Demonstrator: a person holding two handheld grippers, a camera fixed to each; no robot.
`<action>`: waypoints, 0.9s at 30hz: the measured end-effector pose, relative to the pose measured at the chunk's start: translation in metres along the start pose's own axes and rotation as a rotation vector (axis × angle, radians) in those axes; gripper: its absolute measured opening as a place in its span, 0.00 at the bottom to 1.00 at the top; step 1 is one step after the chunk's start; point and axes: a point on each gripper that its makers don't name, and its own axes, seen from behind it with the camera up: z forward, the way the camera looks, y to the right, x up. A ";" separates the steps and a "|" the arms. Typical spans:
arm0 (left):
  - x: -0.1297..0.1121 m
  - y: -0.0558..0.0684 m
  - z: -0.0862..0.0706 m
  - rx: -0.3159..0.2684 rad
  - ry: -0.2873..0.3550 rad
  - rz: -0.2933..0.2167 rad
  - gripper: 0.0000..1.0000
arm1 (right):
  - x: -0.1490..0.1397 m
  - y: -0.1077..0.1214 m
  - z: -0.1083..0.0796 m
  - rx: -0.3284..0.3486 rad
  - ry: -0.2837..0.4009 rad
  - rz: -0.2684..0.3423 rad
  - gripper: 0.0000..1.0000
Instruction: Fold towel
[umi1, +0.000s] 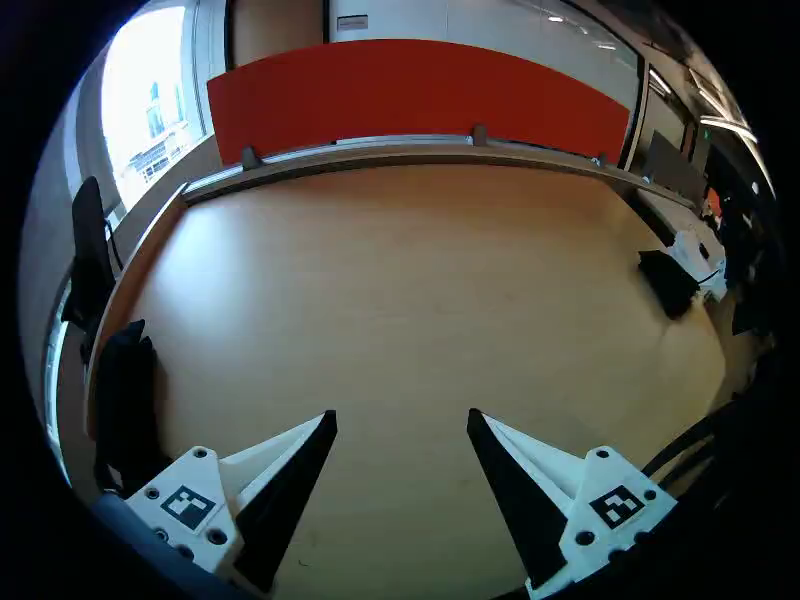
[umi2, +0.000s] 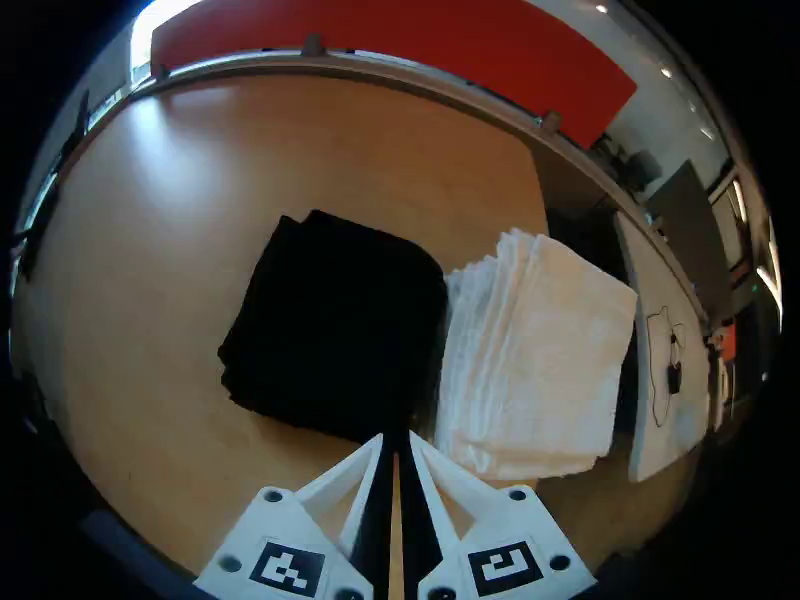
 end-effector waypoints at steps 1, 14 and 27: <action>0.000 0.000 0.000 0.001 0.000 -0.001 0.97 | -0.001 0.000 0.001 -0.002 -0.001 0.002 0.05; -0.001 -0.002 -0.001 0.008 0.000 -0.003 0.97 | -0.007 0.002 0.008 -0.023 -0.006 0.032 0.05; 0.001 -0.002 -0.002 0.006 0.007 -0.006 0.97 | -0.007 -0.002 0.002 -0.047 0.029 0.056 0.63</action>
